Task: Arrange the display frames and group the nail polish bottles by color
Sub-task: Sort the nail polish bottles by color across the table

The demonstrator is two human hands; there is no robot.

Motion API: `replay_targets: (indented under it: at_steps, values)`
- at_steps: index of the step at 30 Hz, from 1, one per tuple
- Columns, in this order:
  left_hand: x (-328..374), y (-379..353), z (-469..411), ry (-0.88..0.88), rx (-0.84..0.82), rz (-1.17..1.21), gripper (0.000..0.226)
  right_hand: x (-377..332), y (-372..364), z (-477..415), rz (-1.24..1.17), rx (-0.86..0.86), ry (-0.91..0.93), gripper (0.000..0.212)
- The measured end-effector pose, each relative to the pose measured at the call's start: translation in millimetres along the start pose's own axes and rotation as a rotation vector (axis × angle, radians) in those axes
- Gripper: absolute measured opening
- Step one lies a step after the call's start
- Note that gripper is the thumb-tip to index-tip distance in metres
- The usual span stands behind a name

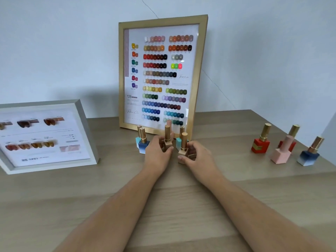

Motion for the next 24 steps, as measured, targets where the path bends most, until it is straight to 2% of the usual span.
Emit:
replay_targets:
  at_steps: [4, 7, 10, 13, 24]
  values:
    - [5, 0, -1, -0.028, -0.023, -0.083, 0.046, -2, 7, 6, -0.062, 0.060, 0.016, 0.031]
    - [13, 1, 8, -0.058, 0.014, -0.039, 0.047, 2, 23, 14, -0.096, 0.106, 0.014, 0.029]
    - [33, -8, 20, -0.174, 0.025, -0.007, 0.047, 14, 51, 24, -0.102, 0.169, 0.010, 0.030]
    - [64, -31, 31, -0.273, -0.036, 0.046, 0.042, 30, 86, 36, -0.080, 0.225, -0.007, 0.031]
    - [152, -152, 64, -0.343, -0.301, 0.245, 0.035, 106, 210, 64, -0.006, 0.566, -0.205, 0.032]
Point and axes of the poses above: each hand's wrist, its own z-axis away from the middle knuckle, its own y-axis out of the back of the hand, x = y × z, the point moved 1 cm from there along -z, towards the middle knuckle, and after that the axes turned 15 degrees about -y, right-handed, at the moved point
